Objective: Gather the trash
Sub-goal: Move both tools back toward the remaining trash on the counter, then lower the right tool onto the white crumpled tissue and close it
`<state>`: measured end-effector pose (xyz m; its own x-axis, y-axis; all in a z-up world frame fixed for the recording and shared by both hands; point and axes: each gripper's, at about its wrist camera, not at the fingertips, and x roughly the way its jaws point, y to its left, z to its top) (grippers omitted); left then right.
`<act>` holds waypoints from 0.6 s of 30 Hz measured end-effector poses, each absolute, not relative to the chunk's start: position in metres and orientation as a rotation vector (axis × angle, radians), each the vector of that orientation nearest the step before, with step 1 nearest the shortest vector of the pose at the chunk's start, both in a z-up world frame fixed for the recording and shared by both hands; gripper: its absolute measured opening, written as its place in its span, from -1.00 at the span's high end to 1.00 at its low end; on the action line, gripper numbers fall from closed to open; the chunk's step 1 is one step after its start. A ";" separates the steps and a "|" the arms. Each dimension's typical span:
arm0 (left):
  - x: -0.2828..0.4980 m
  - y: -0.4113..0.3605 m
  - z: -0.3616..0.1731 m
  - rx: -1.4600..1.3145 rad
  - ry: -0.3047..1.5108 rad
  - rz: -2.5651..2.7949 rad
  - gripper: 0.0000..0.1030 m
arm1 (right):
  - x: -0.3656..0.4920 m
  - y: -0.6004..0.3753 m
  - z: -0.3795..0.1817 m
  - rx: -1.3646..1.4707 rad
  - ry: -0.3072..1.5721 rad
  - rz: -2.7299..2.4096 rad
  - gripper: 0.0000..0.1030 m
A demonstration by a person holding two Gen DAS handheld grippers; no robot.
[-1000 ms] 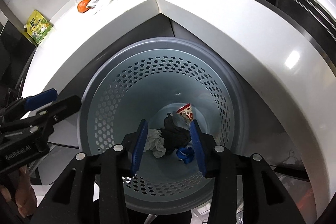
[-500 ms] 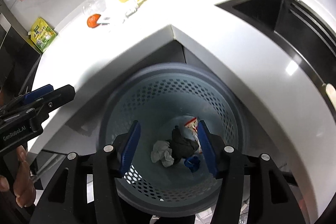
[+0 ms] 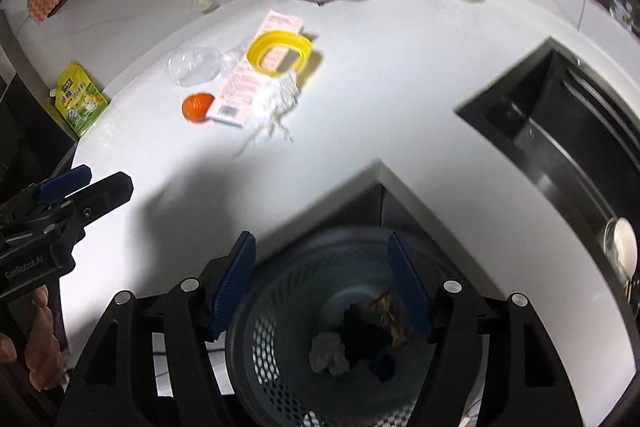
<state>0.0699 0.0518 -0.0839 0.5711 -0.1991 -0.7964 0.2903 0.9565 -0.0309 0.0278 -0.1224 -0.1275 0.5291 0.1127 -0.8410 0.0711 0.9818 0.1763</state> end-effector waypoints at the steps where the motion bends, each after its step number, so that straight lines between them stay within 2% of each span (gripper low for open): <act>1: 0.077 0.057 -0.083 0.114 0.911 -0.293 -0.69 | 0.034 -0.119 -0.126 0.197 1.008 0.024 -0.33; 18: 0.178 0.097 -0.104 0.162 0.913 -0.370 -0.72 | 0.133 -0.089 -0.140 0.234 0.999 -0.084 -0.38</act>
<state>0.1781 0.0969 -0.1035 0.5538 -0.2440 -0.7961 0.3799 0.9248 -0.0191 0.1327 -0.0888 -0.1404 0.5399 0.0368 -0.8409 0.1771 0.9717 0.1562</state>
